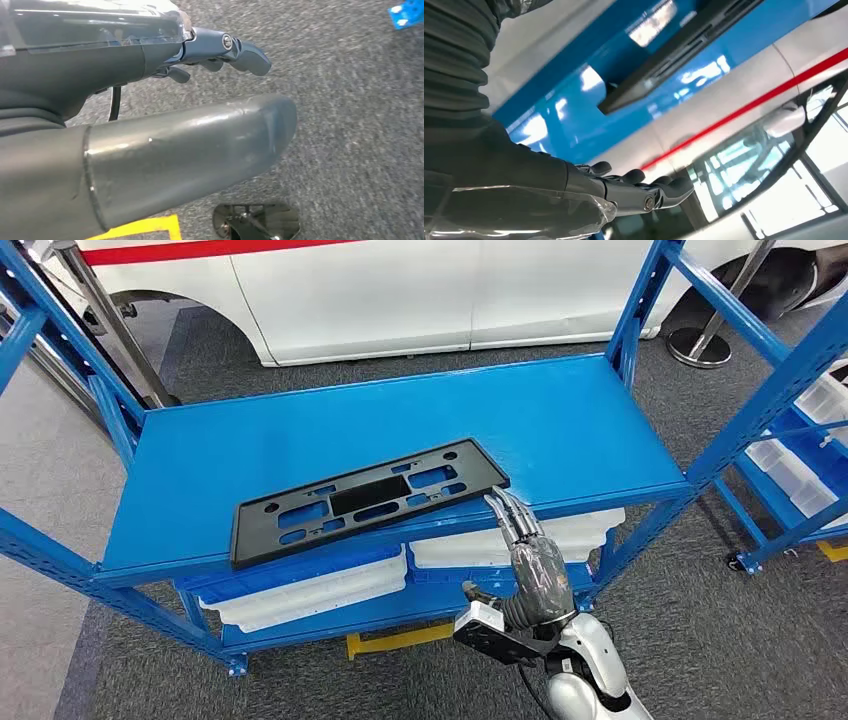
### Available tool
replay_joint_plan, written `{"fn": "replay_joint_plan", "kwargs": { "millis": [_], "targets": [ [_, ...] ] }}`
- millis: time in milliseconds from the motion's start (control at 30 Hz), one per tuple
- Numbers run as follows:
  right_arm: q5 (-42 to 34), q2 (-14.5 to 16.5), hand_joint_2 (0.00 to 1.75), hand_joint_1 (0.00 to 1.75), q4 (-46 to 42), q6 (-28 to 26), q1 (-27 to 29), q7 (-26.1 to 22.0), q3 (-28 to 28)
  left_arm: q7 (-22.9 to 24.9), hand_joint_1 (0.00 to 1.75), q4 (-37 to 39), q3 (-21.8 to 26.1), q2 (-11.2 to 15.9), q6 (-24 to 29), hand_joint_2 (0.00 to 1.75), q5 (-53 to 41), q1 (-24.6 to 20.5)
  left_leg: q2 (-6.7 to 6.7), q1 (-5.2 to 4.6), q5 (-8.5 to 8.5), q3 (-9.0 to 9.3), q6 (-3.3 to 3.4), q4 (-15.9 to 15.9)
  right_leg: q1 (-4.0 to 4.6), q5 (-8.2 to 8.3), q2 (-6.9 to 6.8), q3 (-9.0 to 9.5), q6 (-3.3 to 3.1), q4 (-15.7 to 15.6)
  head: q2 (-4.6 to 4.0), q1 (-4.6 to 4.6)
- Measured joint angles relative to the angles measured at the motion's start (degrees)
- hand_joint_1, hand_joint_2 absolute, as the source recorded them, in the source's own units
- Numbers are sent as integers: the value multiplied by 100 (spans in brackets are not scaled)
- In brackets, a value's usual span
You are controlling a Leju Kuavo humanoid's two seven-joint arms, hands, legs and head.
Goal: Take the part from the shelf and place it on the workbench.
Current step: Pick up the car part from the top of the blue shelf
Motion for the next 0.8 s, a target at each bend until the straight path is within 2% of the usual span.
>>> {"fn": "replay_joint_plan", "kwargs": {
  "millis": [67, 167, 233, 300, 333, 367, 400, 467, 500, 533, 600, 667, 733, 800],
  "targets": [
    [184, 26, 175, 0, 39, -69, -44, 41, 32, 17, 0, 1, -15, -8, -5, 0, -30, -9, -7, -9, 8, -12, 19, -12, -2, 12, -1, -11, 31, -4, 0, 2],
    [729, 113, 175, 0, 182, -277, -182, 160, 108, 61, 0, 3, -79, -39, -14, 0, -121, -24, -14, 0, 52, -2, 115, -74, -17, -38, 3, -42, 120, 56, 0, 3],
    [1081, 171, 175, 0, 305, -416, -283, 243, 155, 88, 0, 4, -125, -54, -15, 0, -182, -47, -9, 7, 83, 14, 190, -119, -27, -295, 8, -236, 156, 473, 0, 4],
    [1400, 224, 175, 0, 448, -535, -365, 319, 212, 111, 0, 5, -160, -57, -19, 0, -239, -74, -7, -11, 88, 8, 228, -122, -23, -606, 10, -584, 172, 1176, 0, 4],
    [1558, 255, 175, 0, 536, -589, -395, 357, 241, 123, 0, 7, -181, -60, -21, 0, -265, -83, -10, -20, 87, 8, 232, -120, -23, -659, 10, -714, 176, 1423, 0, 4],
    [1716, 290, 175, 0, 633, -642, -433, 400, 271, 138, 0, 9, -208, -64, -25, 0, -295, -87, -12, -28, 83, 10, 236, -116, -23, -603, 10, -757, 173, 1483, 0, 3],
    [1887, 332, 175, 0, 739, -699, -489, 445, 304, 154, 0, 13, -239, -70, -27, 0, -328, -89, -15, -35, 80, 13, 237, -109, -21, -454, 10, -705, 161, 1346, 0, 4],
    [2268, 438, 175, 0, 963, -830, -649, 554, 360, 181, 0, 22, -307, -93, -31, 0, -410, -105, -17, -44, 69, 12, 227, -91, -4, -60, 13, -388, 99, 654, 0, 4],
    [2447, 498, 175, 0, 1068, -892, -737, 609, 376, 193, 0, 26, -338, -110, -33, 0, -448, -121, -18, -56, 62, 0, 212, -73, 12, 55, 15, -244, 64, 330, 0, 3],
    [2605, 557, 175, 0, 1170, -946, -814, 662, 382, 206, 0, 28, -368, -127, -37, 0, -484, -140, -17, -61, 60, -18, 191, -60, 30, 107, 15, -154, 36, 122, 0, 3],
    [2876, 676, 175, 0, 1422, -1030, -947, 776, 387, 236, 0, 32, -424, -149, -50, 0, -552, -172, -14, -63, 63, -43, 139, -54, 62, 97, 18, -123, 5, 3, 0, 4],
    [3097, 807, 175, 0, 1698, -1093, -1065, 888, 387, 272, 0, 32, -470, -160, -68, 0, -616, -188, -6, -52, 12, -63, 85, -13, 32, 134, 14, -101, -44, -59, 0, 5],
    [3283, 954, 175, 0, 1971, -1157, -1191, 974, 387, 310, 0, 32, -509, -168, -105, 0, -658, -200, -3, -38, -233, -225, 28, 365, -7, 173, 3, -70, -98, -128, 0, 1],
    [3448, 1087, 175, 0, 2241, -1212, -1286, 1043, 387, 340, 0, 33, -538, -174, -166, 0, -681, -209, -4, -5, -573, -557, -31, 1089, -6, 177, -5, -68, -119, -137, 0, -2]
  ]
}}
